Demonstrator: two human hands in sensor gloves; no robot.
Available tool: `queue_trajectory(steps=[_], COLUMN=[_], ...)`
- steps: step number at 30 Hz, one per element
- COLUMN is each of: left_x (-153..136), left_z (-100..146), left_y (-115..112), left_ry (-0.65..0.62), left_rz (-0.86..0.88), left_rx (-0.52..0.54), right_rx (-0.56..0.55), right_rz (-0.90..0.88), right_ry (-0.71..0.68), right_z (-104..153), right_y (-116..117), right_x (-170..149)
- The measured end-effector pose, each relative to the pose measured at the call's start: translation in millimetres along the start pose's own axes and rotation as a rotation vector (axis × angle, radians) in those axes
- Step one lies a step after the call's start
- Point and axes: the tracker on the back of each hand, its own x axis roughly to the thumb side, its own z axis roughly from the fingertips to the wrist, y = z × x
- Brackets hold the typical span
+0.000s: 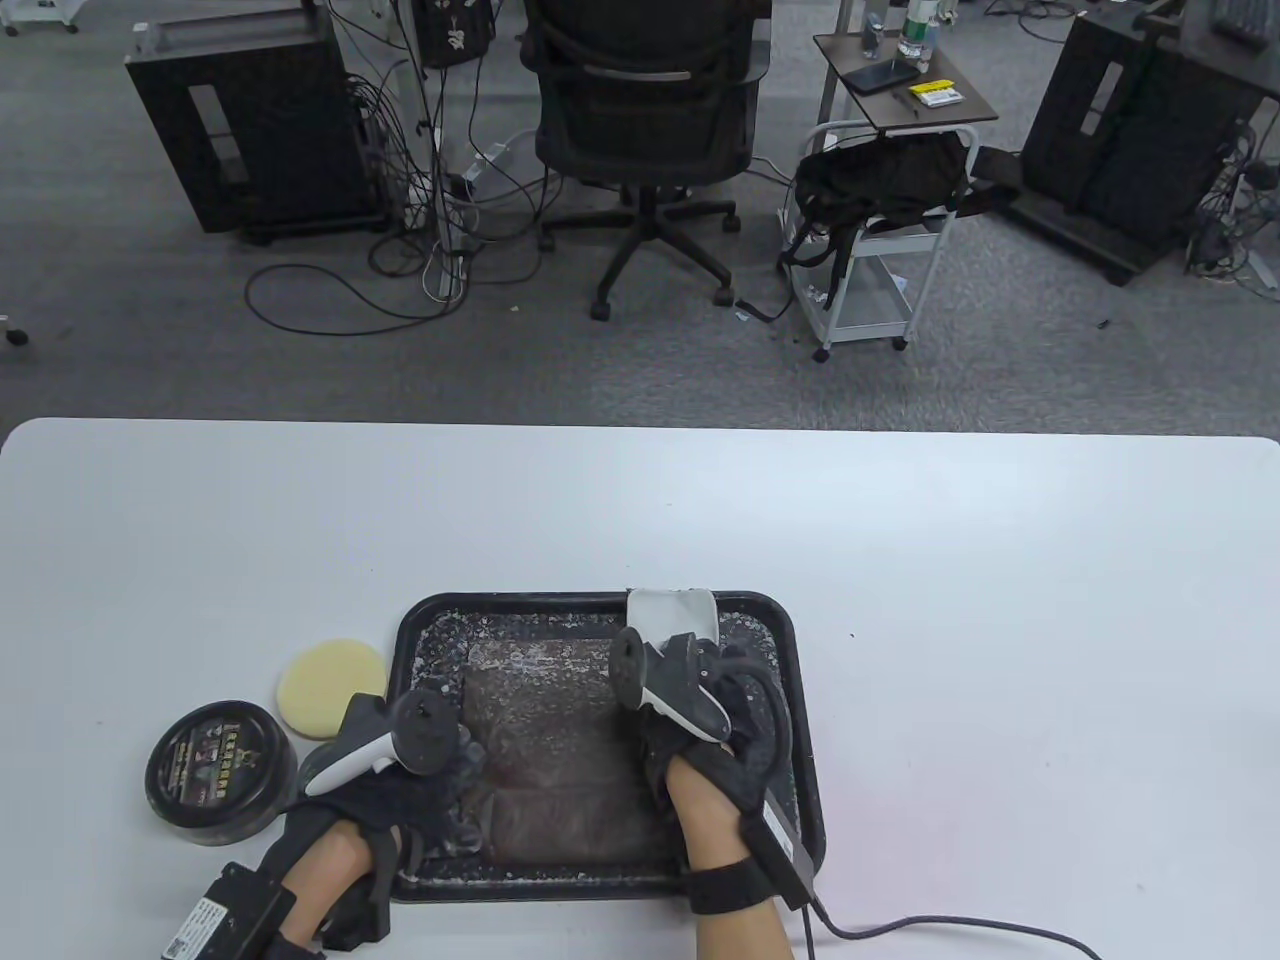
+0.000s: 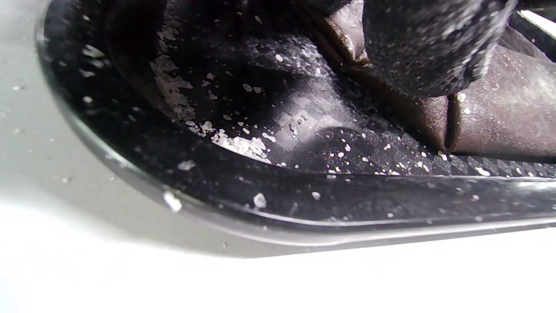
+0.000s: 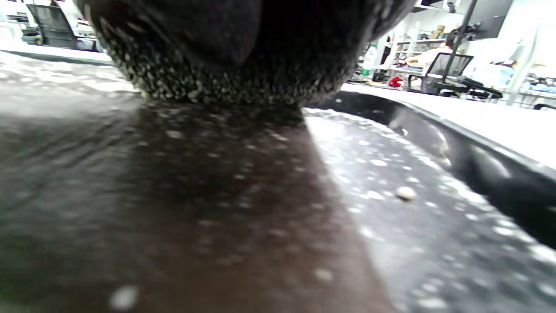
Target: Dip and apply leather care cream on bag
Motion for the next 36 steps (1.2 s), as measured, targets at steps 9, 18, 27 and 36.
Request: queue_trajectory(steps=[9,18,27,36], left_x=[0,-1,-1,0], left_z=[0,-1,-1,-1], left_y=[-1,-2,-3,-2], left_ry=[-0.001,-0.002,0.0,0.008], left_rz=[-0.001,0.005,0.006,0.003], left_rx=[0.007,0.002,-0.001,-0.013], right_rx=[0.039,0.065,0.031,0.036], right_rz=[-0.001,-0.037,0.048,0.007], right_ry=[0.097,0.095,-0.085,-0.282], right_z=[0,4,15,28], right_y=[0,-1,-4,-5], right_x=[-31,-39,28,93])
